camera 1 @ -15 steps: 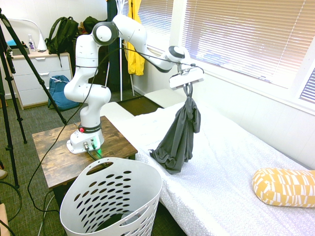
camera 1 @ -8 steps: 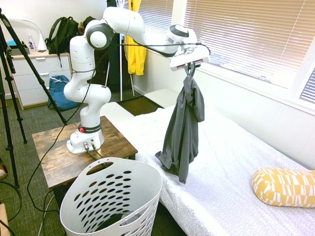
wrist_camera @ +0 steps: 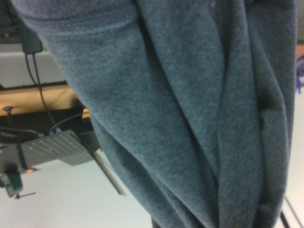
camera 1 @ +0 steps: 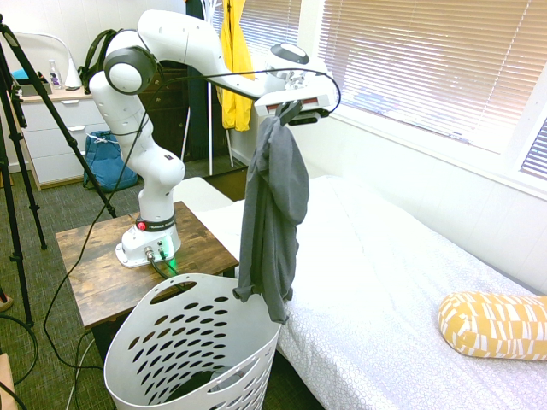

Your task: Put my clothes in the laundry bag

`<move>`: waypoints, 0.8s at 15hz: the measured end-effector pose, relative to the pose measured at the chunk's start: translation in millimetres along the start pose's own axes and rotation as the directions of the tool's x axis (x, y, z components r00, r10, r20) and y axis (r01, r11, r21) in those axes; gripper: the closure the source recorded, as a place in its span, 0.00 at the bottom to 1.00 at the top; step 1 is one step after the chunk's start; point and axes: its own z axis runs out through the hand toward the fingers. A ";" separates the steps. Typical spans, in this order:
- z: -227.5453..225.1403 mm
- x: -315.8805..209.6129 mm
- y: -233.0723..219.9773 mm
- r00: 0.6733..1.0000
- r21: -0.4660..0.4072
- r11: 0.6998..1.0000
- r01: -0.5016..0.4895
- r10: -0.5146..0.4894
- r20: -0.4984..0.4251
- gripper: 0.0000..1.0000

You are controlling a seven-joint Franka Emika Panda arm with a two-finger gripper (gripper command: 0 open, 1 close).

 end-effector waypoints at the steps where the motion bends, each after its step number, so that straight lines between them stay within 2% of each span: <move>1: 15.9 -0.9 -4.1 1.000 -0.004 1.000 0.004 -0.004 0.029 1.00; 3: 52.4 6.4 -25.1 0.997 0.015 1.000 0.026 -0.027 0.071 1.00; 6: 102.2 33.7 -97.2 0.994 0.099 0.995 0.009 -0.020 0.107 1.00; 10: 145.4 68.9 -178.4 0.991 0.109 0.994 -0.009 -0.006 0.133 1.00; 11: 151.3 75.7 -198.7 0.992 0.102 0.995 -0.019 0.006 0.127 0.00; 12: 155.8 82.4 -219.2 0.993 0.097 0.995 -0.033 0.021 0.117 0.00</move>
